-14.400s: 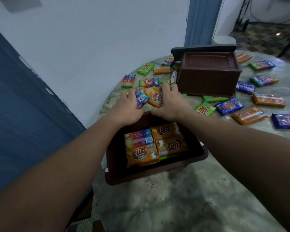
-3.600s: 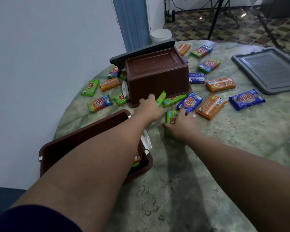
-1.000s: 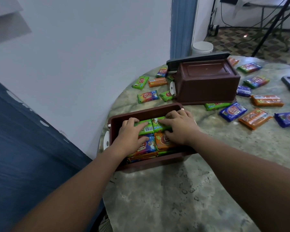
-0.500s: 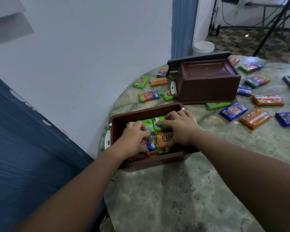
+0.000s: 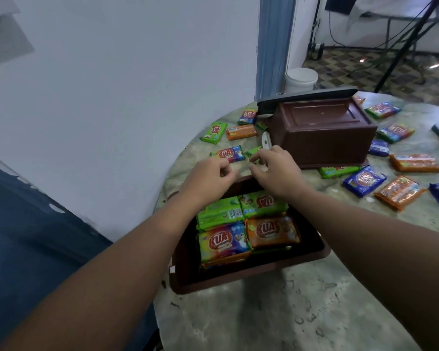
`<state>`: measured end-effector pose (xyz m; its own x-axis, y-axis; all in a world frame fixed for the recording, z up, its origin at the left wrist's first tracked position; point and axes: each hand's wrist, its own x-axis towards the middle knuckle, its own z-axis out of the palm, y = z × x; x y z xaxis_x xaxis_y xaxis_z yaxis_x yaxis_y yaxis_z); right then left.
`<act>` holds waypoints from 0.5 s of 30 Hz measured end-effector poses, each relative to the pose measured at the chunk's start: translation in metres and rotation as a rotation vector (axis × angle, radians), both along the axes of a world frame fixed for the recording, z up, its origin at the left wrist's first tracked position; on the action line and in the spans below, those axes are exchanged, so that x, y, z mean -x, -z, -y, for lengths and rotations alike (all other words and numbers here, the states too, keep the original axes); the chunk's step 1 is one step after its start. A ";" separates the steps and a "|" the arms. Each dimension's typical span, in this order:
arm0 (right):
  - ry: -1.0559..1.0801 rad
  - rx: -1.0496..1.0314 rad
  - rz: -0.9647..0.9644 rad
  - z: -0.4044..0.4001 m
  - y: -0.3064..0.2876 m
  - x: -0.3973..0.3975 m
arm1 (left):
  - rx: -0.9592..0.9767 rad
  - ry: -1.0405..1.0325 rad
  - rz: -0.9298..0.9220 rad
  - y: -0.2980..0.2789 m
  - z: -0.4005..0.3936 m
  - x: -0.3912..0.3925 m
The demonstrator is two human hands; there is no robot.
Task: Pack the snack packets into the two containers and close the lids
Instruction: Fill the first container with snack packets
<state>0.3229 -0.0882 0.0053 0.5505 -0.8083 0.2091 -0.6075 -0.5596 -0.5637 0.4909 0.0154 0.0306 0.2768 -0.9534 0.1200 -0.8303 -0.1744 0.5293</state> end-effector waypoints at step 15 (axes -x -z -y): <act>0.062 -0.121 -0.278 0.093 0.008 -0.040 | -0.262 0.003 0.102 0.044 0.129 -0.071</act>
